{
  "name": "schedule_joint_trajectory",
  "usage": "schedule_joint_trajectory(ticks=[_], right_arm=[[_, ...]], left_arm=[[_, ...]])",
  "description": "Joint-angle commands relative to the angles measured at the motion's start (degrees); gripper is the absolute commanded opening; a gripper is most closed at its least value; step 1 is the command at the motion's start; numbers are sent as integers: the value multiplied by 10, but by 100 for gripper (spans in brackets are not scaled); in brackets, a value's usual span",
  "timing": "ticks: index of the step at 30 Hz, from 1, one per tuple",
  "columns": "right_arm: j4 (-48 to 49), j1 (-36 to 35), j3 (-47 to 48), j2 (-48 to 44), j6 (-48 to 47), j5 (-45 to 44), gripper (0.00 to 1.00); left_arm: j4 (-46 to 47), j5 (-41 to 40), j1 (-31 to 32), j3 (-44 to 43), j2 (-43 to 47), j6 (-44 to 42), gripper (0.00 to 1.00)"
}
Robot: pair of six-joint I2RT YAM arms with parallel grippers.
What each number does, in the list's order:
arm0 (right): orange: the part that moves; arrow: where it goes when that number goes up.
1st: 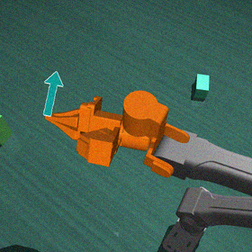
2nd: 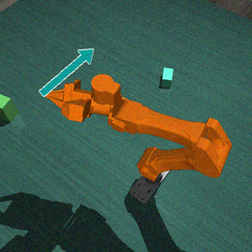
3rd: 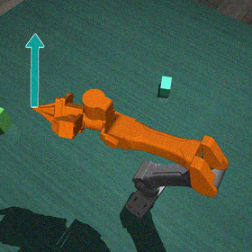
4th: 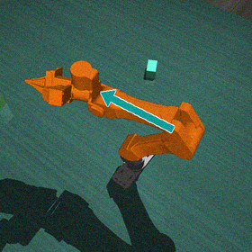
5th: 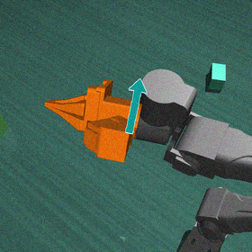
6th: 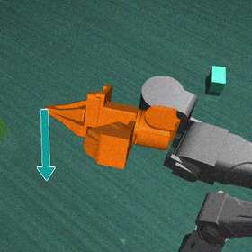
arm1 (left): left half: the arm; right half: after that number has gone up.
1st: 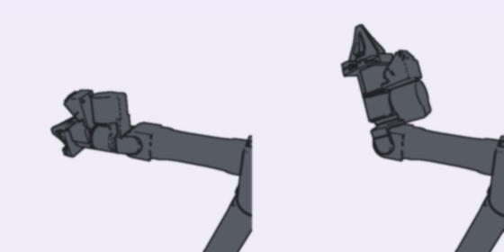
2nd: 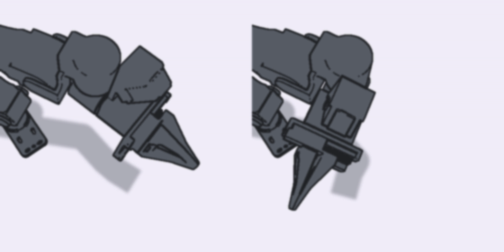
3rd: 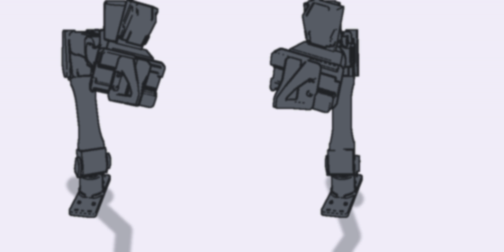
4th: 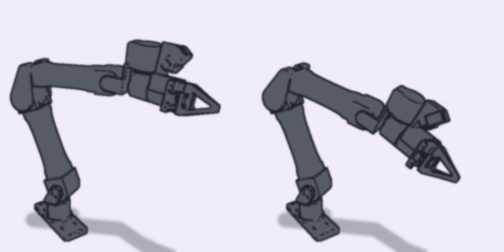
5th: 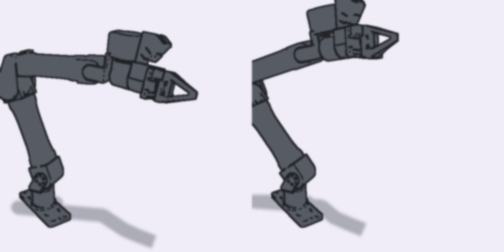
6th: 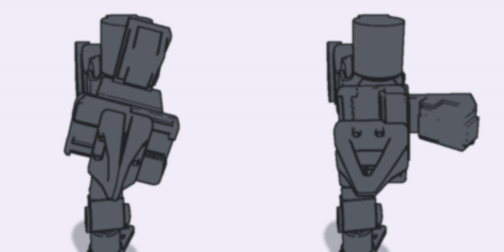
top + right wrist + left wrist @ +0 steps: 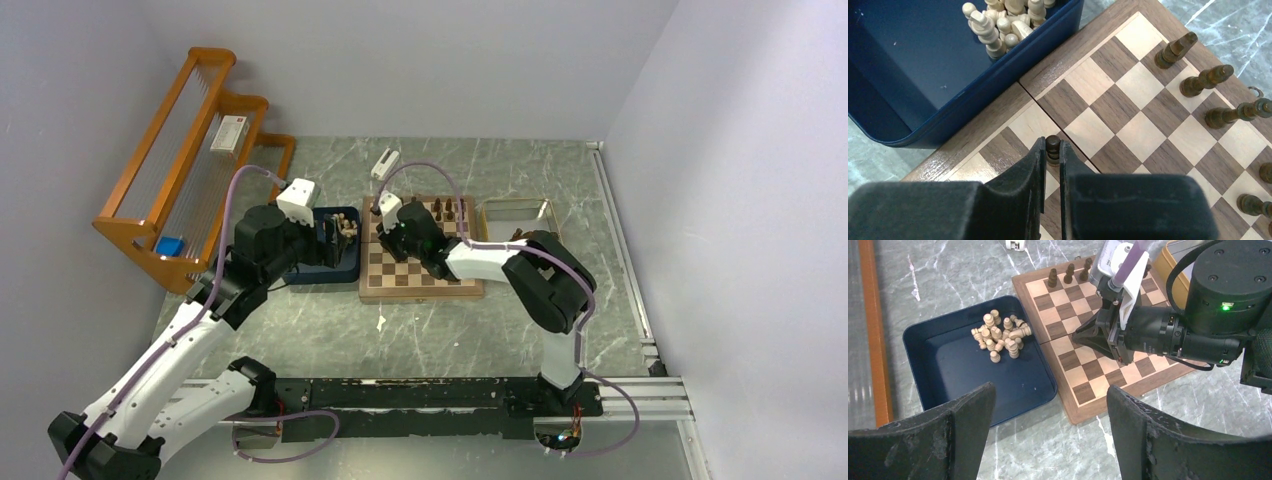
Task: Set up the chess pieces on the board
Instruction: Place the chess piece on the chessboard, then move the chess piece to the chessboard.
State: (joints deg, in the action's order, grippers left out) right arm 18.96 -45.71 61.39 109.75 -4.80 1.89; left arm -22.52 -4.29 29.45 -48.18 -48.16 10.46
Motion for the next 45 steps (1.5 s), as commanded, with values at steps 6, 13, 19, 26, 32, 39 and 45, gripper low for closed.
schedule_joint_trajectory(ticks=[6, 13, 19, 26, 32, 39, 45], right_arm=[[63, -16, -42, -11, -19, -25, 21], [78, -17, -74, -59, -23, -27, 42], [56, -16, -71, -103, -11, -22, 48], [0, -16, -100, -201, 39, -24, 45], [-52, -14, -174, -328, 119, -93, 45], [-158, -14, -177, -429, 200, -144, 50], [-204, -14, -186, -492, 216, -207, 52]], left_arm=[[4, -20, -1, 5, 7, -5, 85], [5, -14, -2, 5, 1, -5, 86], [11, -16, -2, 8, -12, -3, 86], [-1, 23, -2, -24, -87, 15, 84], [-10, 57, -2, -67, -153, 22, 79], [9, 100, 2, -111, -276, 30, 69], [-8, 70, 20, -175, -381, 28, 60]])
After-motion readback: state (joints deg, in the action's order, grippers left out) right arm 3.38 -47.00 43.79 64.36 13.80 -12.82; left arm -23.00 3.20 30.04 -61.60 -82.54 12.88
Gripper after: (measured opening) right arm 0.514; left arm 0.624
